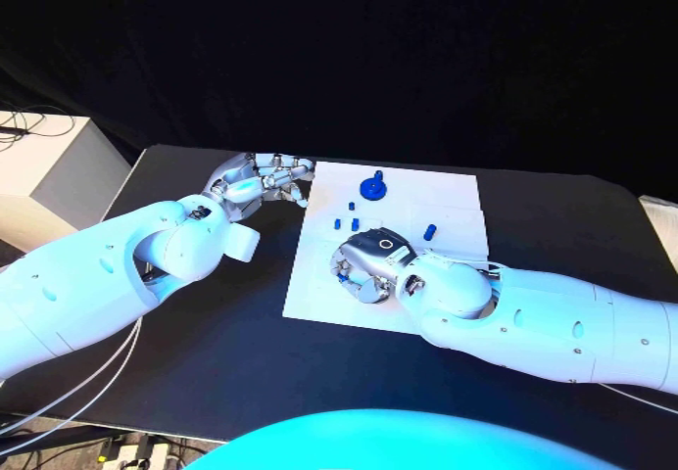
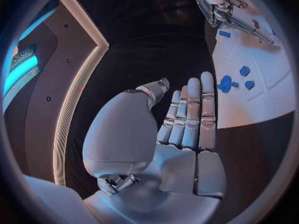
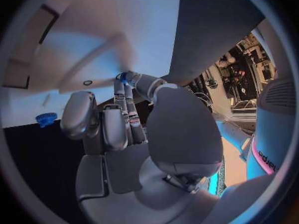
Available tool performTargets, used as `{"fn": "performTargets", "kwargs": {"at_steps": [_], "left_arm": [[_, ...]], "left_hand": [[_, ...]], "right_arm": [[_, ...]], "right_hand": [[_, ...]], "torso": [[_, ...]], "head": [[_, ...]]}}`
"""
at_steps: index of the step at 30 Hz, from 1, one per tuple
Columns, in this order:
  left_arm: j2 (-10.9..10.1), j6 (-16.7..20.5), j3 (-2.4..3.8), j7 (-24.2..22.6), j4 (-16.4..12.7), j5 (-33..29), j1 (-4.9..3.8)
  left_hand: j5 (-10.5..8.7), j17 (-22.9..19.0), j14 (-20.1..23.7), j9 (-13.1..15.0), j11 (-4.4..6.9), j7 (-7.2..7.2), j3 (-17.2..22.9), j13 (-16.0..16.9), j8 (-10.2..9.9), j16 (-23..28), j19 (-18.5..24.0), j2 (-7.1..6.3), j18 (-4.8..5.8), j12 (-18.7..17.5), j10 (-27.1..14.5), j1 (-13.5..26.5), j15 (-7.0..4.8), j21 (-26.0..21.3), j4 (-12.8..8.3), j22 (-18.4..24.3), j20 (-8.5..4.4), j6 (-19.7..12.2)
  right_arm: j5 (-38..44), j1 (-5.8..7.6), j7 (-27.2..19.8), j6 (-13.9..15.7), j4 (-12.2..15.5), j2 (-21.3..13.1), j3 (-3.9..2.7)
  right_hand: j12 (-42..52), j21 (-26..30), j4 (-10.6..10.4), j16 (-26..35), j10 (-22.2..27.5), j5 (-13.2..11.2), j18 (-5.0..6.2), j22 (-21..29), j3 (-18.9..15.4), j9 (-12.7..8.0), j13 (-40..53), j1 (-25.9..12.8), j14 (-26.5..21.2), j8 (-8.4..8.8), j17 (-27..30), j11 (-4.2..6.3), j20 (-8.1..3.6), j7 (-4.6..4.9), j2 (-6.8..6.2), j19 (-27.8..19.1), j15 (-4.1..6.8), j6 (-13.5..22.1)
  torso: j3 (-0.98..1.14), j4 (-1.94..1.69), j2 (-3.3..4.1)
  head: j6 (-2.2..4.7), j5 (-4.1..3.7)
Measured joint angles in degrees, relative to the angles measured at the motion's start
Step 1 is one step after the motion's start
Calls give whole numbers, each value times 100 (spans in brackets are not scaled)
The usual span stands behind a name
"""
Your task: Assemble the parts on the task board
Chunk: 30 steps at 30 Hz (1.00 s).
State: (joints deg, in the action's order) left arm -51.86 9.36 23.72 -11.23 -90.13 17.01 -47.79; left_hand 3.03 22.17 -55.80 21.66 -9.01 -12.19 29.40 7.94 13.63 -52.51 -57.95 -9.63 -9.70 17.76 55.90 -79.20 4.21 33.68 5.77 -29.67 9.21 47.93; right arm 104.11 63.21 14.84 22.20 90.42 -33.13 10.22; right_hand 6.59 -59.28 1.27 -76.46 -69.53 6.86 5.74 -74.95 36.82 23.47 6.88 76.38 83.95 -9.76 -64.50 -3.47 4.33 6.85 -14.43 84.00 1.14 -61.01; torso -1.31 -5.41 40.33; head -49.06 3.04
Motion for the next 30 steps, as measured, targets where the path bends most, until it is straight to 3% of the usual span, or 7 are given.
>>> {"fn": "performTargets", "kwargs": {"at_steps": [7, 20, 22, 30], "left_arm": [[0, -1, 0, 4, 0, 0, 0], [-3, -3, 0, 14, -1, 1, 0], [-3, -4, 0, 15, -1, 1, 0], [-7, -7, -1, 23, -1, 2, 0]], "left_hand": [[0, -1, 0, 0, 0, 0, 0, 0, -1, 0, 0, 0, 0, 0, 0, 0, 0, 0, 0, 0, 0, 0], [0, -2, 0, 1, 21, -8, -17, -5, 34, 23, 0, 0, 0, 0, -20, 0, 0, 0, 17, 11, 0, -33], [0, -2, 0, 1, 21, 1, -17, -5, 35, 23, 0, 0, 0, 0, -20, 0, 0, 0, 17, 11, 0, -42], [0, -2, 0, -5, 21, 1, -17, -5, 34, 23, 0, 0, -1, 10, -20, 0, 0, -23, 17, 11, 0, -42]], "right_arm": [[103, -2, 15, 36, -25, 31, 1], [272, -7, 42, 111, -87, 71, 8], [282, -10, 42, 137, -91, 76, 13], [296, -22, 37, 312, -83, 53, 21]], "right_hand": [[55, -117, 55, -33, -147, -67, 0, 0, 116, 81, 25, 118, -1, -133, -90, 37, -45, -36, 71, 0, 42, -190], [82, -228, 82, -77, -176, -102, -1, 2, 167, 88, 25, 191, 6, -155, -163, 7, -85, -58, 147, 0, 75, -273], [82, -298, 40, -104, -196, -109, -70, 2, 152, 108, 25, 189, -2, -198, -192, -12, -85, -75, 149, 0, 83, -297], [80, -540, -131, -110, -235, -334, -91, 3, 42, 196, 20, 76, -2, -287, -203, -52, -126, -124, 383, 1, 124, -380]], "torso": [[1, 1, 0], [2, 2, 0], [2, 2, 0], [2, -3, -1]], "head": [[-5, 0], [-5, -3], [-2, -3], [9, -5]]}}
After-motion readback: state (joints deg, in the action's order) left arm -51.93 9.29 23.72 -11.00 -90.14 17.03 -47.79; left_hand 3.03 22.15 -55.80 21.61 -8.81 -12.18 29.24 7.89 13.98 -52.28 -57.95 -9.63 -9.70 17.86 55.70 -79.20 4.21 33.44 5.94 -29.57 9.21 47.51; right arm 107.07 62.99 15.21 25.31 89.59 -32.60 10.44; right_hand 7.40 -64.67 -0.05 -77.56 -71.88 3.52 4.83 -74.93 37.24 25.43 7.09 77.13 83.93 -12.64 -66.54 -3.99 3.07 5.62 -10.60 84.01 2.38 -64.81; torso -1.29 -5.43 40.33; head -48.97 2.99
